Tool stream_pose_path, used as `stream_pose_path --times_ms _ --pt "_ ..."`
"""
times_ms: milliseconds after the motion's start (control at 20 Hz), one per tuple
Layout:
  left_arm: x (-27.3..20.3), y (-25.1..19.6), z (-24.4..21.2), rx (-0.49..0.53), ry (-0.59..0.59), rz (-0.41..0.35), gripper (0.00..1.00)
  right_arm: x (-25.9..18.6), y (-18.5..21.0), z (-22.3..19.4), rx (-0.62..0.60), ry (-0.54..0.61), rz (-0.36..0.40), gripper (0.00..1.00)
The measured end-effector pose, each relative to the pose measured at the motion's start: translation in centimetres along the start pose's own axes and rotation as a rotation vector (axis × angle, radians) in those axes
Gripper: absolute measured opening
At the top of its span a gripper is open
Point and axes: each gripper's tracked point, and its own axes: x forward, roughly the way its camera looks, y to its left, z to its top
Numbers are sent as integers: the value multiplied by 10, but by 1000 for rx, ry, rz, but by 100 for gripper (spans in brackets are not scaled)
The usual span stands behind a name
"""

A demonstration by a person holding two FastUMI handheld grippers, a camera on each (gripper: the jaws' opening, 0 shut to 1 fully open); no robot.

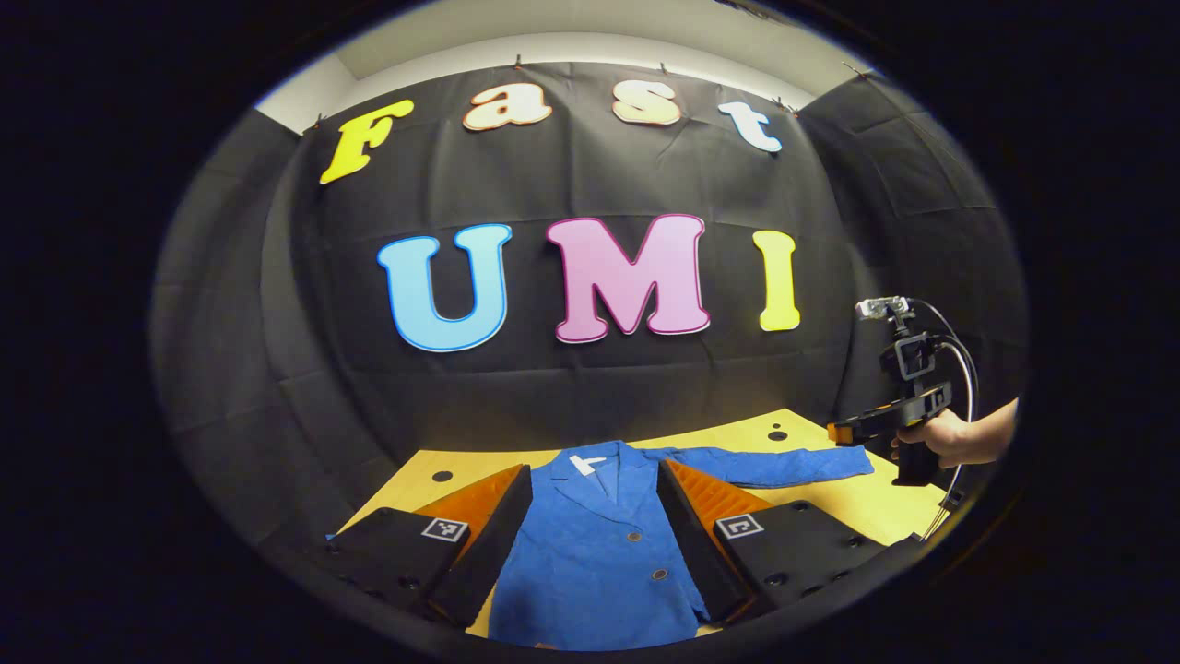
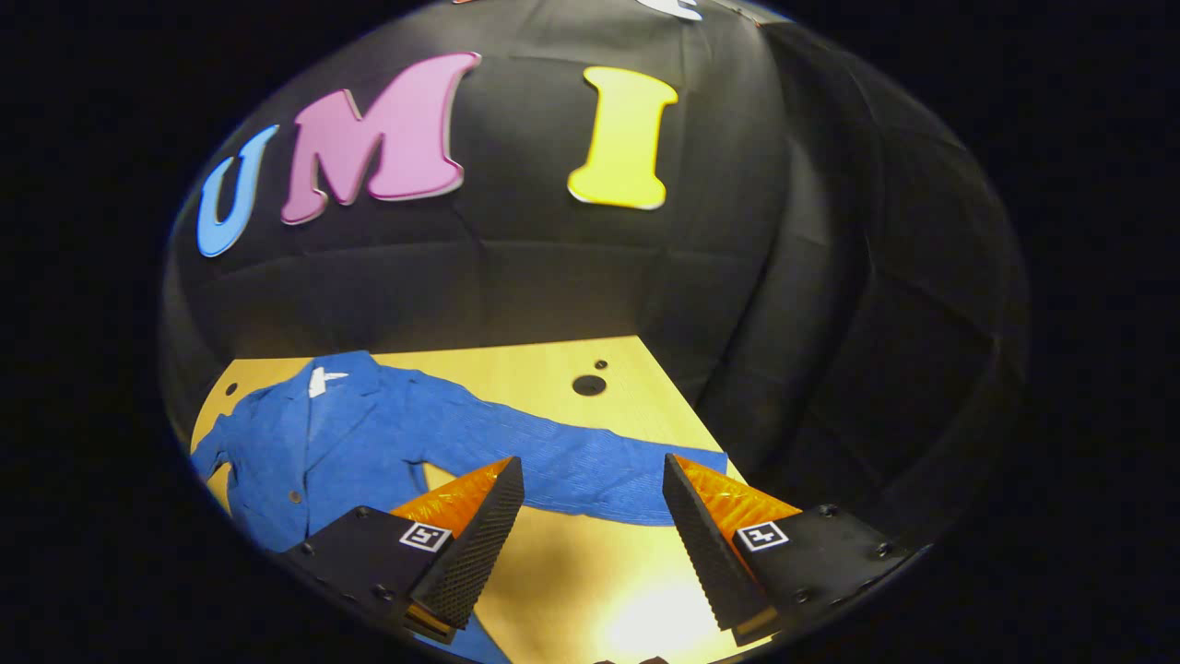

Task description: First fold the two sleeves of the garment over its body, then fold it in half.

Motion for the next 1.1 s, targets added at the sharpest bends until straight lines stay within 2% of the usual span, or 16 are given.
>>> stream_pose_path --times_ms 200,500,600,650,800,850,1000,1050,1100 --pt "14 -32 8 26 -17 -55 80 50 -46 -32 22 112 -68 96" --pt "28 -60 4 31 1 -112 80 94 -96 -93 174 324 -153 96" --pt "31 -64 3 29 5 -116 80 102 -104 -108 224 374 -176 94" --pt "32 -66 2 27 7 -119 80 105 -105 -113 240 395 -177 97" --pt "35 -69 1 27 12 -123 80 105 -102 -128 257 470 -175 95" --pt "35 -68 0 27 13 -122 80 102 -104 -124 251 458 -173 95" --pt "37 -66 0 43 10 -110 81 109 -102 -124 270 456 -178 87" --pt "38 -66 2 55 3 -108 80 107 -101 -123 281 459 -180 92" --pt "38 -67 4 63 -1 -110 80 106 -99 -123 296 468 -189 74"
